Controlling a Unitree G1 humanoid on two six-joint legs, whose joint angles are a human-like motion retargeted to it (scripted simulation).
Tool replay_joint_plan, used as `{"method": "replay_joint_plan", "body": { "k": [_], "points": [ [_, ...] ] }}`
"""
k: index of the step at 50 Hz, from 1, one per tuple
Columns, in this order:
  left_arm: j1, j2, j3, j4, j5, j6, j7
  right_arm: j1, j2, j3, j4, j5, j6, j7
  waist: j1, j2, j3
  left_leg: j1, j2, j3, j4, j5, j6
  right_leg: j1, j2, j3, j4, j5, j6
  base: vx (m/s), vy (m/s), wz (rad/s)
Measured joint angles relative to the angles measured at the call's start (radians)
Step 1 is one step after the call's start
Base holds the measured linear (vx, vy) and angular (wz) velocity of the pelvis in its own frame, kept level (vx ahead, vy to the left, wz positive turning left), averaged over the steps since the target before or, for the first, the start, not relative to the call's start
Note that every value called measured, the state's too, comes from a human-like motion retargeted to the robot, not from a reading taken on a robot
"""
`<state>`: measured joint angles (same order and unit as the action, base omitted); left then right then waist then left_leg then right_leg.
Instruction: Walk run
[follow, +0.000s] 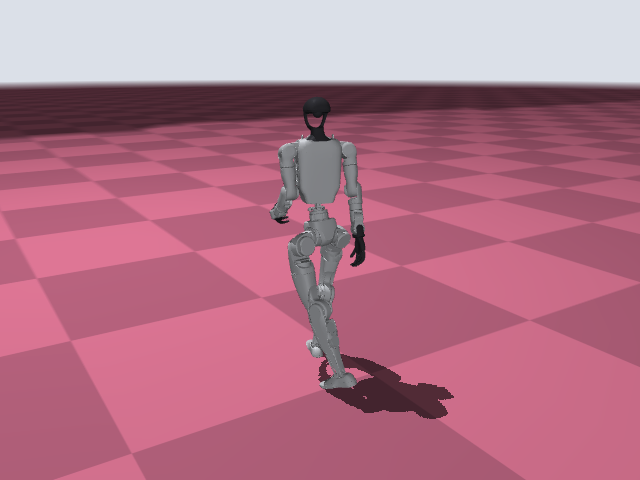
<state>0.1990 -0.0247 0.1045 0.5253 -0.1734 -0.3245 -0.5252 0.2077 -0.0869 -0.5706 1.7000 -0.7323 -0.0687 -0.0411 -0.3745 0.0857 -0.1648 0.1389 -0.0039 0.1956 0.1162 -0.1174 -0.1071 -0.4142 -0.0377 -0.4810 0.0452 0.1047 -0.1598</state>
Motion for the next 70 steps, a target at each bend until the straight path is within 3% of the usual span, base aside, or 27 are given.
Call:
{"method": "replay_joint_plan", "body": {
  "k": [2,4,5,6,8,12,17,20,26,30,31,35,38,42,43,47,50,52,57,62,64,67,70],
  "points": [
    [0.02,-0.024,-0.007,0.013,0.011,-0.004,-0.013,-0.018,-0.01,-0.003,0.0,-0.002,0.012,-0.009,0.0,0.005,-0.013,-0.01,0.024,-0.022,0.081,0.157,-0.027,0.036,-0.014,-0.003,0.01,-0.02,0.019,0.78,-0.43,-0.21],
    [0.042,-0.042,-0.019,0.011,0.009,-0.009,-0.011,-0.058,-0.026,-0.006,0.0,-0.016,0.012,-0.022,0.02,-0.038,-0.023,-0.038,0.009,-0.013,0.199,0.324,-0.022,0.077,-0.026,0.017,0.016,-0.052,0.004,0.76,-0.46,-0.78],
    [0.051,-0.046,-0.022,0.006,0.002,-0.012,-0.007,-0.083,-0.033,-0.001,0.0,-0.028,0.003,-0.033,0.029,-0.071,-0.028,-0.059,-0.006,0.001,0.272,0.395,-0.007,0.092,-0.03,0.062,0.02,-0.07,-0.01,0.72,-0.5,-1.18],
    [0.056,-0.04,-0.019,-0.001,-0.009,-0.012,-0.011,-0.112,-0.041,0.014,0.0,-0.035,-0.015,-0.047,0.035,-0.1,-0.033,-0.093,-0.021,0.013,0.364,0.457,0.045,0.113,-0.044,0.074,0.021,-0.082,-0.012,0.66,-0.46,-1.17],
    [0.06,-0.029,-0.011,-0.011,-0.024,-0.013,-0.034,-0.162,-0.055,0.046,-0.026,-0.043,-0.043,-0.068,0.044,-0.142,-0.039,-0.176,-0.06,-0.02,0.536,0.501,0.106,0.154,-0.06,0.086,0.015,-0.102,-0.013,0.56,-0.35,-0.93],
    [0.049,-0.022,0.013,-0.021,-0.02,-0.008,-0.062,-0.265,-0.077,0.067,-0.138,-0.103,-0.064,-0.066,0.09,-0.193,-0.038,-0.355,-0.118,-0.099,0.727,0.331,0.091,0.219,-0.058,0.141,-0.003,-0.135,-0.008,0.56,-0.3,-0.94],
    [0.067,-0.031,0.035,-0.046,-0.027,-0.013,0.003,-0.384,-0.097,0.098,-0.231,-0.101,-0.09,-0.005,0.122,-0.203,-0.018,-0.493,-0.11,-0.076,0.579,0.158,0.153,0.287,0.004,0.22,-0.006,-0.179,-0.019,0.61,-0.27,-1.03],
    [0.079,-0.039,0.045,-0.052,-0.036,-0.013,0.027,-0.442,-0.102,0.122,-0.25,-0.038,-0.12,0.026,0.156,-0.194,0.006,-0.543,-0.095,-0.044,0.383,0.138,0.168,0.332,0.058,0.274,-0.002,-0.209,-0.028,0.64,-0.24,-1.18],
    [0.084,-0.044,0.062,-0.053,-0.052,-0.003,0.039,-0.487,-0.09,0.128,-0.282,0.019,-0.145,0.055,0.244,-0.173,0.056,-0.59,-0.118,-0.121,-0.037,0.085,0.118,0.453,0.153,0.388,0.001,-0.278,-0.034,0.71,-0.18,-1.05],
    [0.084,-0.054,0.087,-0.06,-0.031,-0.008,0.029,-0.458,-0.076,0.119,-0.264,-0.009,-0.144,0.042,0.26,-0.177,0.064,-0.558,-0.14,-0.102,-0.162,0.048,0.08,0.524,0.177,0.426,0.024,-0.307,-0.028,0.81,-0.07,-0.52],
    [0.082,-0.059,0.094,-0.059,-0.026,-0.006,0.027,-0.444,-0.073,0.115,-0.245,-0.022,-0.138,0.038,0.266,-0.179,0.057,-0.55,-0.14,-0.098,-0.137,0.061,0.125,0.533,0.178,0.432,0.037,-0.295,-0.017,0.77,-0.04,-0.53],
    [0.081,-0.075,0.116,-0.047,-0.014,0.007,0.029,-0.353,-0.06,0.095,-0.144,-0.086,-0.097,0.03,0.304,-0.187,0.02,-0.51,-0.139,-0.081,-0.083,0.159,0.188,0.563,0.164,0.414,0.114,-0.158,0.048,1.03,0.0,-0.64],
    [0.082,-0.073,0.119,-0.033,-0.022,0.016,0.038,-0.248,-0.045,0.089,-0.058,-0.114,-0.048,0.019,0.274,-0.195,-0.016,-0.486,-0.138,-0.092,-0.024,0.132,0.229,0.531,0.139,0.368,0.255,0.116,0.113,1.03,-0.04,0.1],
    [0.062,-0.044,0.102,-0.037,-0.051,0.022,0.048,-0.112,-0.023,0.101,0.0,-0.107,0.001,0.046,0.267,-0.15,-0.001,-0.391,-0.089,-0.106,-0.019,0.058,0.252,0.409,0.133,0.279,0.578,0.395,0.161,0.89,-0.09,-0.23],
    [0.051,-0.038,0.094,-0.039,-0.054,0.021,0.05,-0.083,-0.021,0.092,0.0,-0.111,0.018,0.071,0.279,-0.139,0.0,-0.365,-0.08,-0.099,-0.026,0.039,0.25,0.378,0.111,0.245,0.634,0.397,0.163,0.59,-0.02,-0.63],
    [0.004,-0.017,0.072,-0.044,-0.057,0.025,0.067,0.011,-0.015,0.034,0.0,-0.136,0.067,0.164,0.274,-0.102,0.01,-0.284,-0.072,-0.094,-0.049,-0.008,0.251,0.221,0.093,0.242,0.748,0.198,0.129,0.69,-0.03,-0.17],
    [-0.02,-0.002,0.042,-0.064,-0.054,0.014,0.082,0.061,-0.017,0.0,0.0,-0.101,0.058,0.194,0.191,-0.07,0.022,-0.236,-0.091,-0.171,-0.062,-0.031,0.256,0.111,0.069,0.236,0.698,0.04,0.175,0.65,-0.07,1.12],
    [-0.031,0.006,0.033,-0.077,-0.056,0.006,0.084,0.083,-0.018,-0.015,0.0,-0.062,0.056,0.191,0.146,-0.072,0.026,-0.205,-0.121,-0.201,-0.068,-0.049,0.263,0.061,0.012,0.212,0.589,-0.007,0.215,0.72,-0.14,0.84],
    [-0.055,0.024,0.007,-0.088,-0.09,0.006,0.07,0.104,-0.007,-0.045,0.0,0.023,0.077,0.185,0.088,-0.104,0.043,-0.109,-0.193,-0.242,-0.065,-0.11,0.271,-0.011,-0.107,0.177,0.228,-0.017,0.234,0.67,-0.2,0.5],
    [-0.073,0.036,-0.021,-0.086,-0.112,0.002,0.052,0.079,-0.001,-0.044,0.0,0.025,0.054,0.238,0.073,-0.093,0.051,-0.037,-0.187,-0.262,-0.052,-0.147,0.262,-0.09,-0.1,0.287,-0.039,-0.056,0.204,0.67,-0.28,0.47],
    [-0.075,0.032,-0.036,-0.082,-0.109,0.002,0.049,0.066,-0.008,-0.033,0.0,0.01,0.013,0.224,0.078,-0.083,0.047,-0.018,-0.182,-0.273,-0.032,-0.144,0.258,-0.085,-0.118,0.248,-0.037,-0.056,0.203,0.72,-0.36,0.37],
    [-0.067,0.014,-0.045,-0.066,-0.106,0.003,0.041,0.034,-0.022,-0.02,0.0,0.009,-0.025,0.133,0.062,-0.073,0.031,0.006,-0.168,-0.291,0.009,-0.09,0.232,-0.07,-0.143,0.169,0.049,-0.025,0.162,0.85,-0.49,0.8],
    [-0.032,-0.013,-0.042,-0.044,-0.107,0.004,0.037,-0.008,-0.035,-0.026,0.0,0.026,-0.031,0.033,0.055,-0.069,0.001,0.014,-0.151,-0.286,0.088,0.075,0.182,-0.019,-0.139,0.153,0.072,0.043,0.15,0.8,-0.51,0.42]
  ]
}}
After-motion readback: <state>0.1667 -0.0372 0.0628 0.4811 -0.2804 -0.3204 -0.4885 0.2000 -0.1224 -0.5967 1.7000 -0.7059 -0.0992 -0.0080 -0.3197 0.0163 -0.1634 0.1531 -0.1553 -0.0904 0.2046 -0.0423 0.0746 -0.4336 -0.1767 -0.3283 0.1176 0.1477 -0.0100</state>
